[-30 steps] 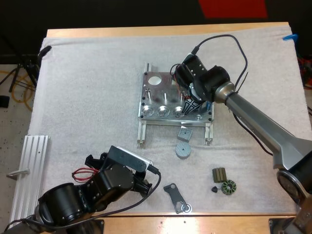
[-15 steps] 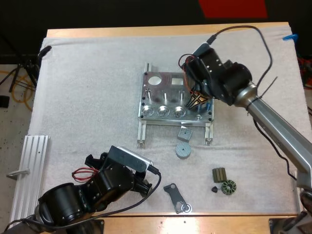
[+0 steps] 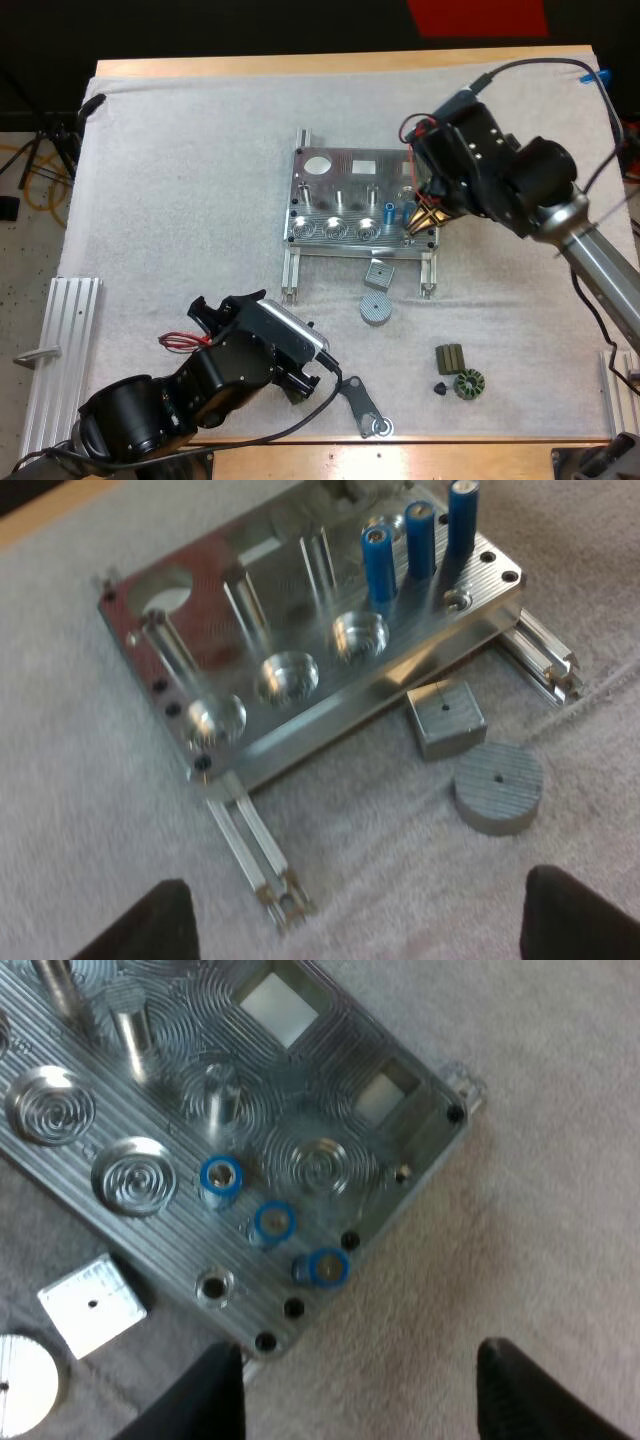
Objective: Load cells from right to left
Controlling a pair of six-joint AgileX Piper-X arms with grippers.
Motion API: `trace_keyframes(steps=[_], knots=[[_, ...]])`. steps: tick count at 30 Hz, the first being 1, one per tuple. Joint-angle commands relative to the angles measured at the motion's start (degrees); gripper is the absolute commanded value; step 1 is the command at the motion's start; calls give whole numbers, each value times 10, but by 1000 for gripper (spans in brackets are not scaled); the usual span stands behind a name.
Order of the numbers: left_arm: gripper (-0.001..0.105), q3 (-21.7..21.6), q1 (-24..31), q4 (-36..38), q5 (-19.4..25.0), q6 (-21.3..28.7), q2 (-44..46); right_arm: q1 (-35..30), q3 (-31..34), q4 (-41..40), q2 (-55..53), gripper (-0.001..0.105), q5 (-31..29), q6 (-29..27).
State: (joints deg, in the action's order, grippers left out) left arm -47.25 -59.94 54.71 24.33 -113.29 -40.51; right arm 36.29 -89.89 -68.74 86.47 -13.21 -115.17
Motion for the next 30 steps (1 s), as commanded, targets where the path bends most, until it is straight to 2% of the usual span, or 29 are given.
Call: trace_keyframes(steps=[1,2,5,8,12,19,20,25,28,30], knots=[[66,1,3,-20,6,19,-1,0,8,-9,-17,51,6,6],[66,1,6,-24,3,27,-1,0,13,-10,-22,51,6,6],[66,1,34,-45,-43,52,-1,-4,46,-10,-51,51,6,9],[66,1,80,-63,-97,77,-1,-19,84,-6,-83,51,6,21],[66,1,151,-92,-161,134,-1,-51,138,12,-139,51,6,23],[66,1,271,-127,-264,212,-1,-112,189,34,-229,50,20,29],[66,1,282,-130,-270,217,-1,-117,194,36,-237,49,19,29],[66,1,391,-153,-372,223,-1,-144,228,89,-310,47,33,30],[66,1,459,-161,-401,223,-1,-150,249,108,-349,47,70,31],[66,0,498,-163,-414,223,-1,-149,261,113,-369,47,74,31]])
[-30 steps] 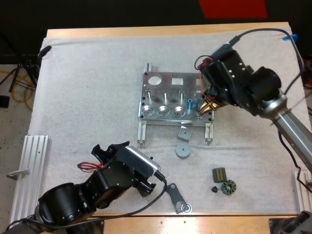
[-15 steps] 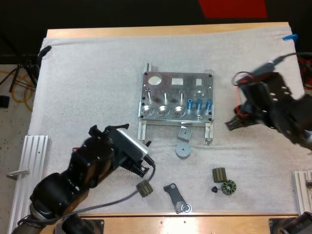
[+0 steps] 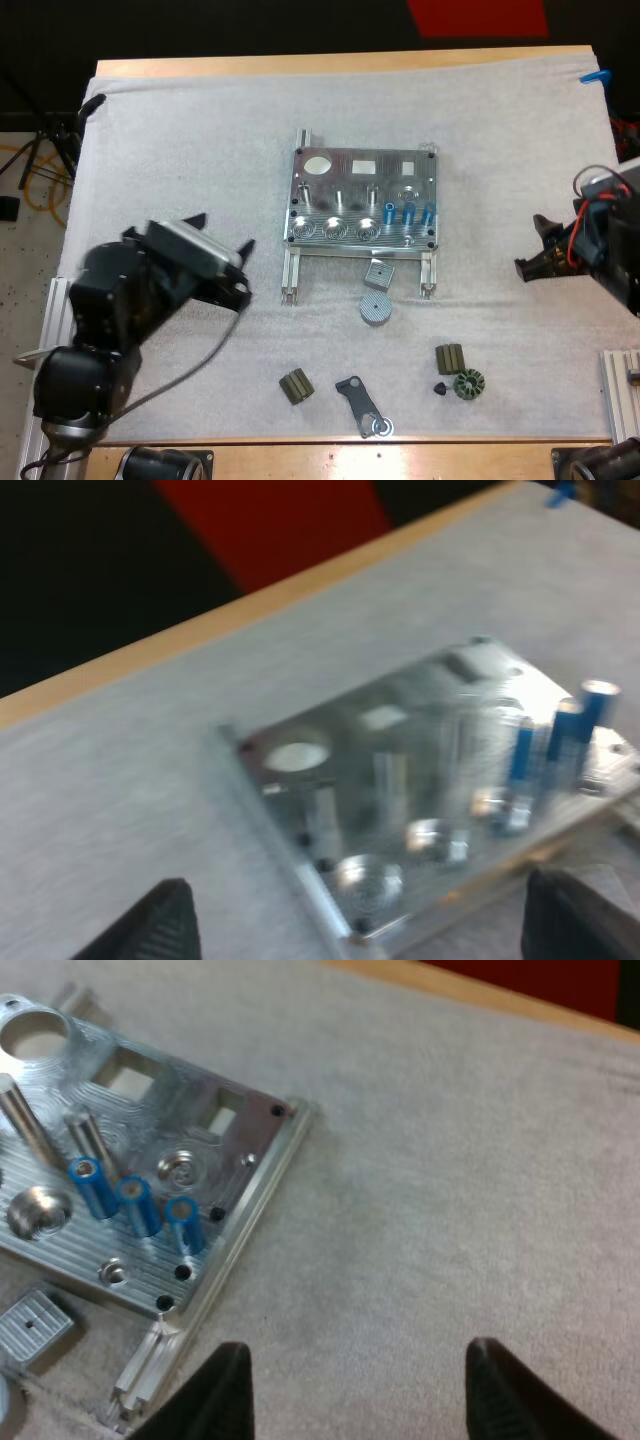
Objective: Load cells from right to left
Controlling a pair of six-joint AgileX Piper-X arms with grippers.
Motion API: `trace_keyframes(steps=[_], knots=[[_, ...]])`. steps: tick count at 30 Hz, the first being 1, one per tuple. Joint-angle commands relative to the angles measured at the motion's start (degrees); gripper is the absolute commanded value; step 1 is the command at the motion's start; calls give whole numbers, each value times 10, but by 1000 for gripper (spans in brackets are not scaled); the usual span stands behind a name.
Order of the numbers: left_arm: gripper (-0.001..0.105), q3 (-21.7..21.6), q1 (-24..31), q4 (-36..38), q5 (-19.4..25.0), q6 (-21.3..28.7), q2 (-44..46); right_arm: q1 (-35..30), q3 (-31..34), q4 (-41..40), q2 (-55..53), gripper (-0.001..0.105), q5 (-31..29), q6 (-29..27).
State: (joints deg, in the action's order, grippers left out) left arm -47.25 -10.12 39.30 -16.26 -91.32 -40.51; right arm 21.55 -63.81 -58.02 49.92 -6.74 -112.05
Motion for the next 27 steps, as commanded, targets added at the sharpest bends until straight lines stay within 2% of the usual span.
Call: trace_keyframes(steps=[1,7,13,20,27], knots=[[66,0,25,-10,-28,5,1,-2,11,9,-13,47,9,0],[66,0,84,-11,-36,24,33,-2,74,58,-84,47,10,0],[66,0,88,-6,-23,34,105,-2,120,95,-163,47,10,0],[66,0,88,15,-15,34,188,-2,156,94,-235,47,10,8],[66,0,88,104,-15,34,267,-2,189,94,-291,47,45,40]])
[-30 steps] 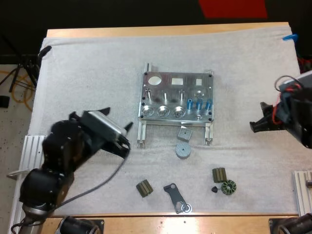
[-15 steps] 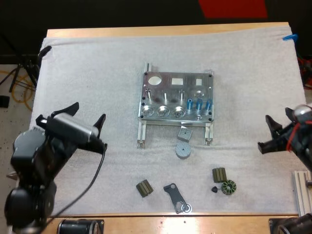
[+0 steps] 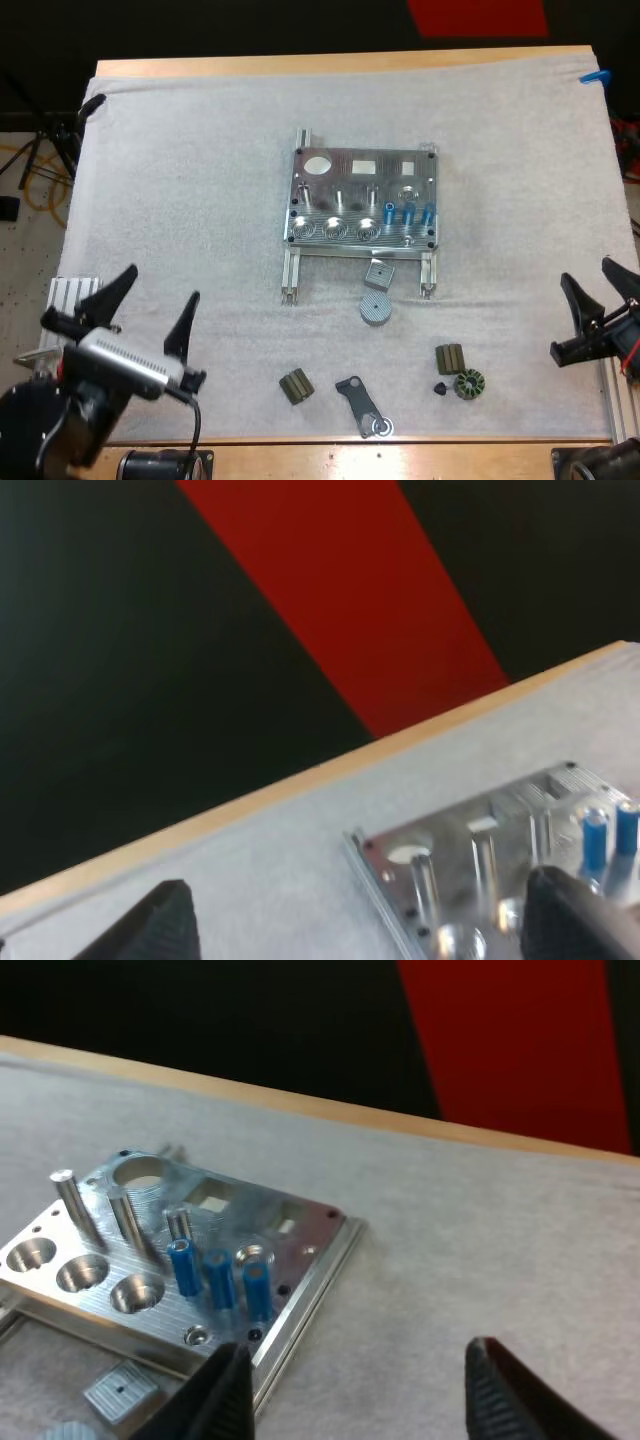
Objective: Load cells from right to left
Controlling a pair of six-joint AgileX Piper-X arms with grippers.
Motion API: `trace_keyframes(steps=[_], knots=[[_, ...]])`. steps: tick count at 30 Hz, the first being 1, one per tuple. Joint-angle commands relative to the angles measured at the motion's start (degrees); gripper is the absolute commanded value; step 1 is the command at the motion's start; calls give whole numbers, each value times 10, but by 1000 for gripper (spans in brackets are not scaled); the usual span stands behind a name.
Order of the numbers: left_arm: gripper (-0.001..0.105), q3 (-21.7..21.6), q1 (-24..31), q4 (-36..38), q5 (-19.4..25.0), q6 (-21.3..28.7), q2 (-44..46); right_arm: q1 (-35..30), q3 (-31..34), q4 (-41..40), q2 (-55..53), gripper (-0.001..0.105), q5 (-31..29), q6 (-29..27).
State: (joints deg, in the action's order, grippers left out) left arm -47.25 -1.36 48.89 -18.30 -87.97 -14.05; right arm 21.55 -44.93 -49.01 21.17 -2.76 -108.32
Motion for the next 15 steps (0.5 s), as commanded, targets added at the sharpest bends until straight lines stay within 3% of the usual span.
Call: trace_keyframes(steps=[1,8,15], knots=[[66,0,0,22,6,0,14,-2,3,4,-9,47,5,6],[66,5,0,76,12,12,63,-2,25,1,-38,47,28,6],[66,55,0,84,19,11,119,-2,49,-3,-63,47,48,6]])
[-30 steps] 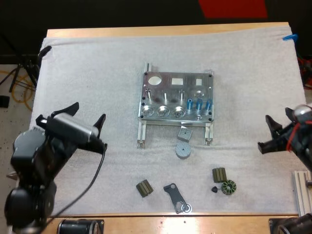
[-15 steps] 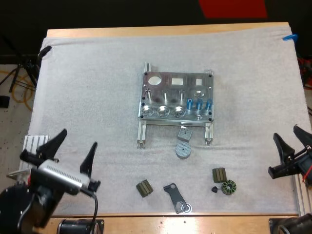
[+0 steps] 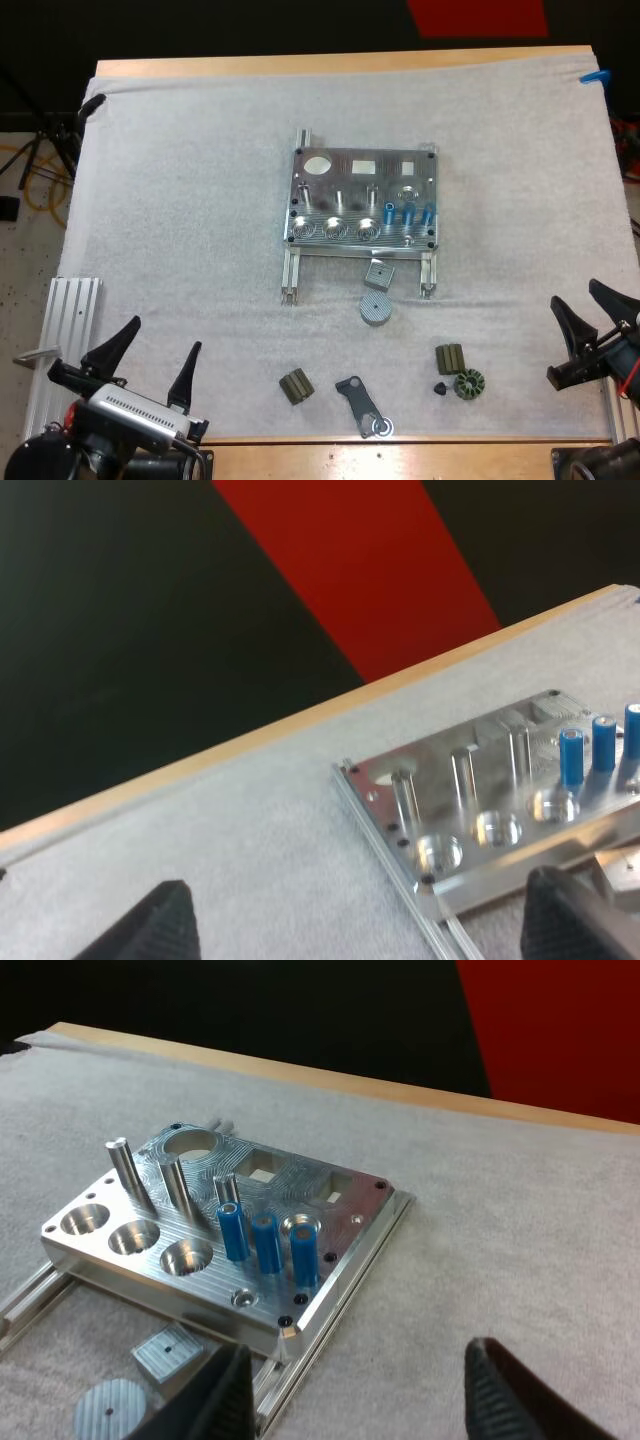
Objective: Load cells from right to left
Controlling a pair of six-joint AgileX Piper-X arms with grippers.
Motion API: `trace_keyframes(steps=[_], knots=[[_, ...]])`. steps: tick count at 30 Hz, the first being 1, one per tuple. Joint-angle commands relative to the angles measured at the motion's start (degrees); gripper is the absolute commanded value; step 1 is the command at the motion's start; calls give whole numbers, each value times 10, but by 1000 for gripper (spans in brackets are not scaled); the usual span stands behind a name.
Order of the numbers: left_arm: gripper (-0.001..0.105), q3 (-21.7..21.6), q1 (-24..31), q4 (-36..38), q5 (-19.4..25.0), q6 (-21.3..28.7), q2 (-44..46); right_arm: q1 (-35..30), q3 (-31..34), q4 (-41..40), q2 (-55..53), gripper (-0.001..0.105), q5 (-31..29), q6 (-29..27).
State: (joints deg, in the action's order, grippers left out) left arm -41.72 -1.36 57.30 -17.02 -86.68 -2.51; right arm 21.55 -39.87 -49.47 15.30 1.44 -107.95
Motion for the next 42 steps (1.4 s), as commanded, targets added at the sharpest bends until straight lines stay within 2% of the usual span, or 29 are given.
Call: trace_keyframes(steps=[1,7,15,25,37,42], knots=[[66,7,0,4,6,-2,13,-2,1,-6,-10,47,6,2],[66,39,0,21,9,-4,57,-2,11,-79,-36,47,8,2],[66,77,0,21,9,-18,92,-2,55,-96,-105,47,8,4],[66,82,0,21,23,-18,97,-2,82,-125,-185,47,-10,37],[66,93,0,21,48,-19,97,-2,83,-121,-182,47,-26,49],[66,104,0,39,48,-47,97,-2,83,-121,-182,47,-26,49]])
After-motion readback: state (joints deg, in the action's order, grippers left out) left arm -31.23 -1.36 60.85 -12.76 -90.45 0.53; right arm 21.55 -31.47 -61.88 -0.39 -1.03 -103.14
